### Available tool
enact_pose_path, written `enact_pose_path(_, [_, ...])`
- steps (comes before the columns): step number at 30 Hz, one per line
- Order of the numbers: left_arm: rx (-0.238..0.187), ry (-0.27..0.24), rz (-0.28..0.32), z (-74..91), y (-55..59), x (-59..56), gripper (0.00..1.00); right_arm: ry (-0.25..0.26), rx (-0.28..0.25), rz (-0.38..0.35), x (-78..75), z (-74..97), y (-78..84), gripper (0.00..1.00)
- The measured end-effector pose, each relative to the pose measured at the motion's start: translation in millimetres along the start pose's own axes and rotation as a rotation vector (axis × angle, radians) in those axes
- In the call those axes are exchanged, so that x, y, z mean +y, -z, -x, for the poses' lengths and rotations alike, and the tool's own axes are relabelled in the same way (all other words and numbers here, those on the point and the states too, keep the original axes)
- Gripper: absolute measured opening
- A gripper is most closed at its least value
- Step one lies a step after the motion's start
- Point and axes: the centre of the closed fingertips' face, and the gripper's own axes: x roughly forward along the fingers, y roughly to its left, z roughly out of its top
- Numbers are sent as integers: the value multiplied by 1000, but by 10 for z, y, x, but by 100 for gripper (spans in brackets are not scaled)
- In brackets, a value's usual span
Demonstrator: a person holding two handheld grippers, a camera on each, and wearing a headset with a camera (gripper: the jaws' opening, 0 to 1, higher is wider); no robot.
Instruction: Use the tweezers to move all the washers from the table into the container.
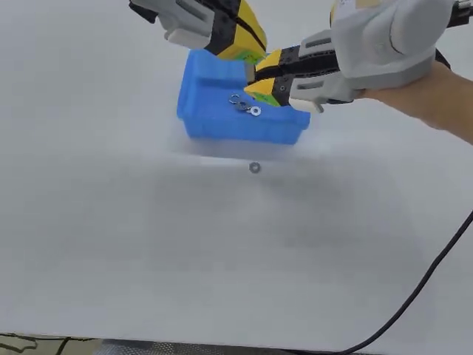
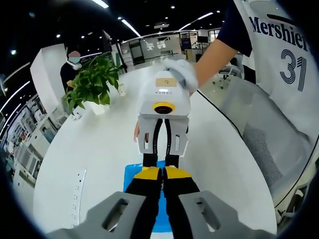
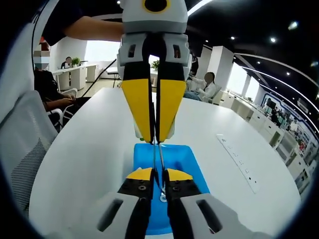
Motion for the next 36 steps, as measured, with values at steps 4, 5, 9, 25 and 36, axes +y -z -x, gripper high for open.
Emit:
enact_pose_path(4, [-7,-9,-27,90,-142,-114,5,6,-17,24,87,97,-136,9])
enact_pose_path(5, [-8,-12,-33,105,-170,-140,5,7,-19,27,104,117,-154,9])
enact_pose_path(9, [-9,-12,-66,146,-285,-300,5,4,-30,45,255,210,-245,9])
enact_pose_path(25, [-39,15,-26,50,-309,-820,5,-36,-42,-1,848,264,-194,9])
enact_pose_path(36, [-61,14,29,-70,-181,-906,5,-60,-25,-32,1007,214,-67,9])
